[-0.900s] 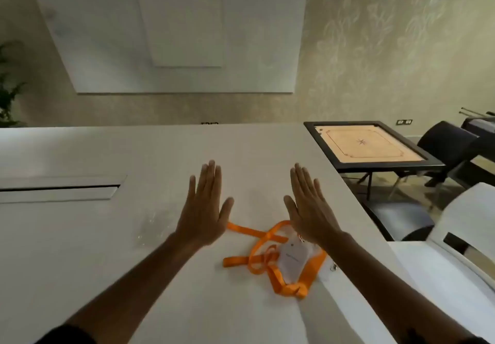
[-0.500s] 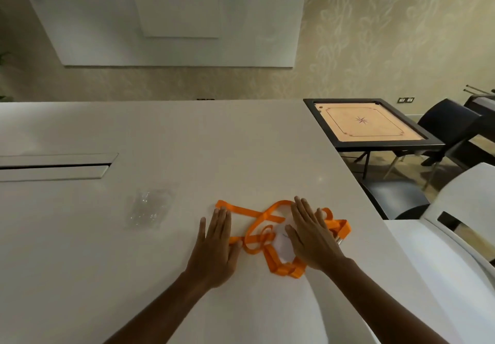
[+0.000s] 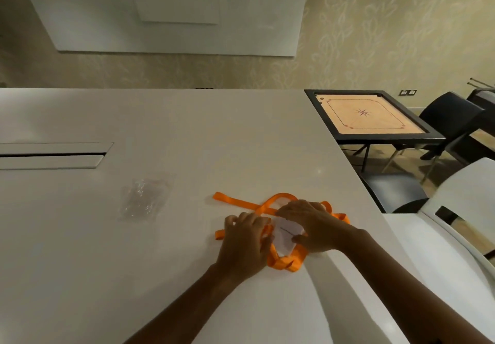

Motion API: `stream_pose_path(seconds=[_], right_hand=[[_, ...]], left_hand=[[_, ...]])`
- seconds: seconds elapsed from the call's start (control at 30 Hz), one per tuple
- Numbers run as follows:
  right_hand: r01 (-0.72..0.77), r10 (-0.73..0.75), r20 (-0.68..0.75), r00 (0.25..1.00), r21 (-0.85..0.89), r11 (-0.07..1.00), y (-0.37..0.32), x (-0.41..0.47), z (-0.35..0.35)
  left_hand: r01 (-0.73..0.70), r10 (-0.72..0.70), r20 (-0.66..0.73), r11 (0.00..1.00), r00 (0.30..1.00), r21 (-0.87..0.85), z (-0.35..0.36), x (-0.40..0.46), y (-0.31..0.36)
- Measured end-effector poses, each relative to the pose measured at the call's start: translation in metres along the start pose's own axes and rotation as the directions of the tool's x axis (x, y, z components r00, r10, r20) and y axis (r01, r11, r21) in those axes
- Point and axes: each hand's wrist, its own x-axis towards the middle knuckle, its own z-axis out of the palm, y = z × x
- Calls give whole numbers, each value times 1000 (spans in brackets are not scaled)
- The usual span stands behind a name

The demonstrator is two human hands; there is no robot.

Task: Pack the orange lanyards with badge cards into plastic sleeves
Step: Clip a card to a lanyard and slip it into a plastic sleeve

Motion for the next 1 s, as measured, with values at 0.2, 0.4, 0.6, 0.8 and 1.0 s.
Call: stream_pose_path(seconds=[0.2, 0.4, 0.6, 0.8, 1.0], right_hand=[[14, -14, 29, 999, 0, 1000, 2, 7, 1], [36, -35, -31, 999, 24, 999, 6, 10, 4], [50, -47, -83, 995, 36, 998, 9, 7, 1], [113, -99, -151, 984, 87, 990, 9, 1, -14], [168, -132, -224, 966, 152, 974, 10, -2, -39]], left_hand=[[56, -73, 118, 988, 990, 144, 16, -1, 17], [125, -144, 114, 980, 983, 158, 21, -3, 21], [225, -224, 84, 974, 971, 3, 21, 0, 23], [271, -267, 48, 951, 962, -146, 4, 9, 23], [332, -317, 99, 908, 943, -255, -20, 16, 13]])
